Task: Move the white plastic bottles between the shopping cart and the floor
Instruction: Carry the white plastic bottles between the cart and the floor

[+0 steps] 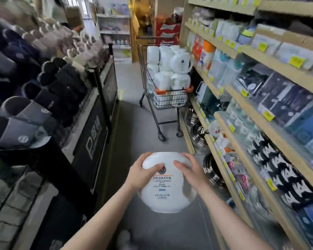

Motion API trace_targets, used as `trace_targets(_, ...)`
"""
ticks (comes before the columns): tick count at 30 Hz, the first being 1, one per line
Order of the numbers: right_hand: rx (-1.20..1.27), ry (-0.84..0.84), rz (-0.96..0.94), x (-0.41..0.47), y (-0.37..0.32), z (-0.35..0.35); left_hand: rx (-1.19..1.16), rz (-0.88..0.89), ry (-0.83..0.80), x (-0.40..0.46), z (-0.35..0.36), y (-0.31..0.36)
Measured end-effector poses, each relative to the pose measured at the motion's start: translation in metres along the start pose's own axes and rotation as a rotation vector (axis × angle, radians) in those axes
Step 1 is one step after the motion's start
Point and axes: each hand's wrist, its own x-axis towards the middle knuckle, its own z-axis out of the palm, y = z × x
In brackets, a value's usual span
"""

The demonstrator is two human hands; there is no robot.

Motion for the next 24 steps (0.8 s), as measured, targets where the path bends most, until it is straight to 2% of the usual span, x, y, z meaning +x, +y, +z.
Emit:
trace_targets(10,0.057,0.020,0.056,0.224,-0.071,0.070,0.031,0.085,-0.142,0.253,-0.088,0.029)
trace_targets(16,0.056,0.019,0.108,0.344,-0.099,0.085,0.027,0.109,-0.215,0.384,-0.115,0.049)
trace_targets(24,0.056,-0.043,0.046,0.531,-0.130,0.083,0.015,0.167,-0.176,0.565,-0.122,0.076)
